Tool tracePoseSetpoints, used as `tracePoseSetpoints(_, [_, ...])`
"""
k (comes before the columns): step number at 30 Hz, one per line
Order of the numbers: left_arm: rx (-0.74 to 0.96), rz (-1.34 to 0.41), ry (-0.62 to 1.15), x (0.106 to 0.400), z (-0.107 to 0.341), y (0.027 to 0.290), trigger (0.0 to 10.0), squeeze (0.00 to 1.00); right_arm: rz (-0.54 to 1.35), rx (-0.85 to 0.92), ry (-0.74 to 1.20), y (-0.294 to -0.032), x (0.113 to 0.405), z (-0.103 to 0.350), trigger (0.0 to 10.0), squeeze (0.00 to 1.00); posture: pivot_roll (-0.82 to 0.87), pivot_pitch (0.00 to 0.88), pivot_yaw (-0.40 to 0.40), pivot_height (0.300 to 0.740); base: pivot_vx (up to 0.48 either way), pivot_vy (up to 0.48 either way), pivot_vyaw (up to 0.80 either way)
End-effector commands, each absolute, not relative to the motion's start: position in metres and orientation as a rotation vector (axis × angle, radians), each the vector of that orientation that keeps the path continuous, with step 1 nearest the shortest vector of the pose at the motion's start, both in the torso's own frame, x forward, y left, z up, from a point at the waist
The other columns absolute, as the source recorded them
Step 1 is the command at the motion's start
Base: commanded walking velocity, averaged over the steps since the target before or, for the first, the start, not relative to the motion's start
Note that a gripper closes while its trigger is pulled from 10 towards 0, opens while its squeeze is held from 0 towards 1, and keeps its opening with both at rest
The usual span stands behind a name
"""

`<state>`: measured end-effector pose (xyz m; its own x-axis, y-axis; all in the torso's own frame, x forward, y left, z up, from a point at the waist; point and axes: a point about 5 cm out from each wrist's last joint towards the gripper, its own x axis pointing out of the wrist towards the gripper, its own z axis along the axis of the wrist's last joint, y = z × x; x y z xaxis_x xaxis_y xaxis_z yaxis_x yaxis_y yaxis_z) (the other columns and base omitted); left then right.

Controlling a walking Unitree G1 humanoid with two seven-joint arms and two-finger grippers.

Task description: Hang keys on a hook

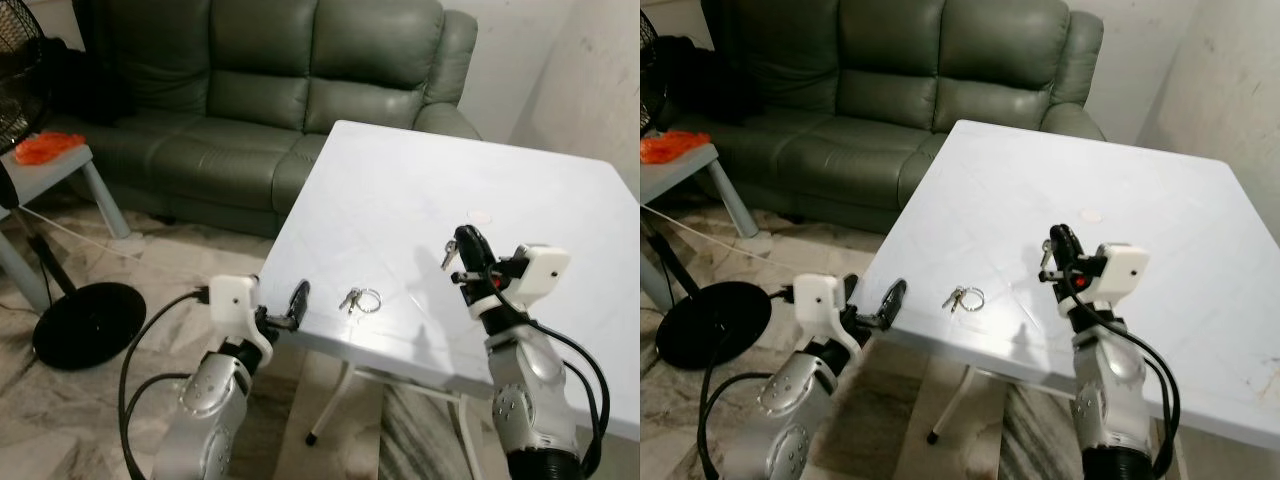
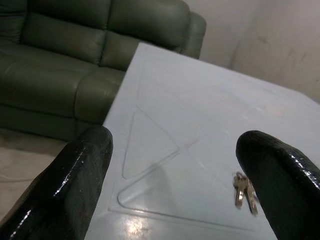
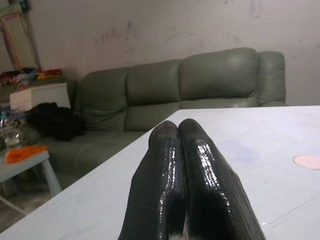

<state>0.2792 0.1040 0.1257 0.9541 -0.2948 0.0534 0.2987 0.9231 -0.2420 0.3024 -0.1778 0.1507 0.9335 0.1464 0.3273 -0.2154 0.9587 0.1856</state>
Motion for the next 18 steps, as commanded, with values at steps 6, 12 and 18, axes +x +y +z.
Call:
tracePoseSetpoints(6, [-0.242, -0.289, -0.045, 0.287, 0.128, 0.114, 10.0, 0.00, 0.103, 0.160, -0.270, -0.176, 0.286, 0.145, 10.0, 0.00, 0.03, 0.000, -0.036, 0.740, 0.000, 0.000, 0.00])
tracePoseSetpoints(12, [-0.230, -0.239, -0.055, 0.298, 0.133, 0.131, 10.0, 0.00, 0.014, 0.117, -0.213, -0.179, 0.276, 0.135, 10.0, 0.00, 0.03, 0.000, -0.031, 0.740, 0.000, 0.000, 0.00])
tracePoseSetpoints(18, [-0.255, -0.208, -0.053, 0.303, 0.133, 0.142, 10.0, 0.00, -0.032, 0.104, -0.174, -0.176, 0.273, 0.128, 10.0, 0.00, 0.03, 0.000, -0.021, 0.740, 0.000, 0.000, 0.00])
